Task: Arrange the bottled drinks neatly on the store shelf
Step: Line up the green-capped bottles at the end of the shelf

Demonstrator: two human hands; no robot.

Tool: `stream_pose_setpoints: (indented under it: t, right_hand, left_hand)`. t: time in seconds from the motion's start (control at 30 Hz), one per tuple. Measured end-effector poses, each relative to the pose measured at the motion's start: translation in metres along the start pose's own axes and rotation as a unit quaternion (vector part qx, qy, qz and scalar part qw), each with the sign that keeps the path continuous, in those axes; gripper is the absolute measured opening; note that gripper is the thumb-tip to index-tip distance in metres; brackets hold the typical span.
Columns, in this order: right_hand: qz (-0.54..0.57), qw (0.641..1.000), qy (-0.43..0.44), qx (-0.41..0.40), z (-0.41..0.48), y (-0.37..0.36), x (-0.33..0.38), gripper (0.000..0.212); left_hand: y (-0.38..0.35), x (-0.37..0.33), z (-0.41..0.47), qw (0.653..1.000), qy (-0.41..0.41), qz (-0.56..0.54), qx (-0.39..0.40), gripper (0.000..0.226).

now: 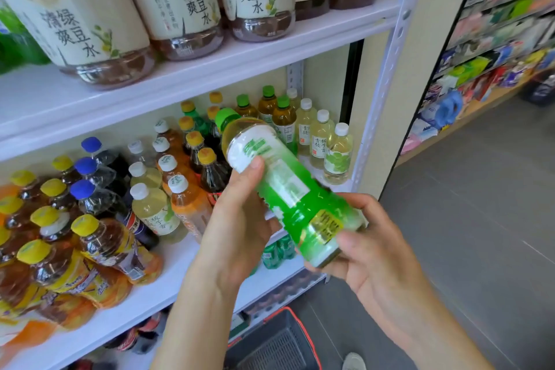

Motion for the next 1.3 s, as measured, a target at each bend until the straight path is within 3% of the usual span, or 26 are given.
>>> stream_pose_setpoints:
  t: [0.17, 0.23, 0.33, 0.4, 0.47, 0.5, 0.6, 0.63, 0.67, 0.7, 0.77, 0.87, 0.93, 1.0, 1.07, 1.17, 1.3]
  right_hand:
    - [-0.193, 0.970, 0.146, 0.011, -0.004, -0.008, 0.023, 0.060]
    - [-0.296, 0.930, 0.216, 0.021, -0.004, -0.010, 0.033, 0.067]
    - [-0.451, 0.837, 0.304, 0.059, -0.007, -0.020, 0.043, 0.071]
    - [-0.491, 0.807, 0.316, 0.083, -0.005, -0.024, 0.042, 0.069]
    - [-0.489, 0.812, 0.301, 0.107, -0.005, -0.026, 0.038, 0.067]
    - [-0.463, 0.834, 0.279, 0.112, -0.003, -0.027, 0.036, 0.067]
    - [-0.220, 0.964, 0.115, 0.099, 0.003, -0.017, 0.020, 0.061]
    - [-0.169, 0.982, 0.056, 0.062, 0.010, -0.014, 0.012, 0.048]
    - [-0.107, 0.991, 0.019, 0.076, 0.006, -0.014, 0.005, 0.031]
    - [-0.072, 0.996, 0.002, 0.050, 0.007, -0.003, 0.000, 0.026]
    - [-0.033, 0.999, -0.017, -0.034, 0.013, 0.007, -0.002, 0.053]
    - [-0.025, 0.996, -0.062, 0.052, 0.004, -0.010, -0.009, 0.042]
    - [0.011, 0.996, -0.080, 0.048, 0.004, -0.013, -0.013, 0.046]
    - [-0.042, 0.997, -0.023, 0.066, -0.002, -0.004, -0.008, 0.056]
    - [-0.125, 0.991, 0.031, 0.033, 0.002, 0.004, -0.001, 0.053]
    - [-0.194, 0.975, 0.112, 0.009, 0.004, 0.009, 0.013, 0.052]
    - [-0.373, 0.904, 0.206, 0.030, 0.001, 0.004, 0.027, 0.064]
  left_hand:
    - [0.003, -0.009, 0.001, 0.997, -0.012, 0.042, -0.059, 0.077]
    - [0.002, -0.014, -0.003, 0.996, -0.050, 0.033, -0.061, 0.071]
    - [-0.002, -0.014, -0.005, 0.996, -0.068, 0.002, -0.056, 0.072]
    - [0.000, -0.014, -0.006, 0.995, -0.075, -0.020, -0.064, 0.069]
    - [0.004, -0.016, -0.007, 0.993, -0.087, -0.033, -0.073, 0.059]
    - [0.006, -0.016, -0.007, 0.992, -0.093, -0.037, -0.076, 0.055]
    - [0.007, -0.017, -0.008, 0.992, -0.093, -0.049, -0.068, 0.058]
    - [0.006, -0.016, -0.008, 0.993, -0.090, -0.052, -0.062, 0.062]
    - [0.005, -0.016, -0.008, 0.993, -0.087, -0.053, -0.054, 0.066]
    - [0.004, -0.015, -0.008, 0.994, -0.085, -0.052, -0.044, 0.067]
    - [0.001, -0.014, -0.008, 0.996, -0.077, -0.039, -0.019, 0.063]
    - [-0.005, -0.014, -0.005, 0.998, -0.053, -0.013, 0.016, 0.065]
    - [-0.004, -0.016, -0.004, 0.999, -0.042, 0.018, 0.007, 0.071]
    - [0.001, -0.024, -0.006, 0.995, -0.067, 0.069, -0.023, 0.070]
    - [0.002, -0.031, -0.007, 0.988, -0.093, 0.119, -0.044, 0.066]
    - [-0.002, -0.026, -0.006, 0.990, -0.081, 0.106, -0.049, 0.066]
    - [0.001, -0.020, -0.002, 0.993, -0.082, 0.035, -0.071, 0.050]
Point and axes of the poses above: each hand's wrist, its own z-axis towards the middle knuckle, its own y-axis out of the back of the hand, x = y × z, the point moved 9 cm from there along z, towards the middle knuckle, and after that the axes turned 15 degrees about y, right-handed, at the moved point
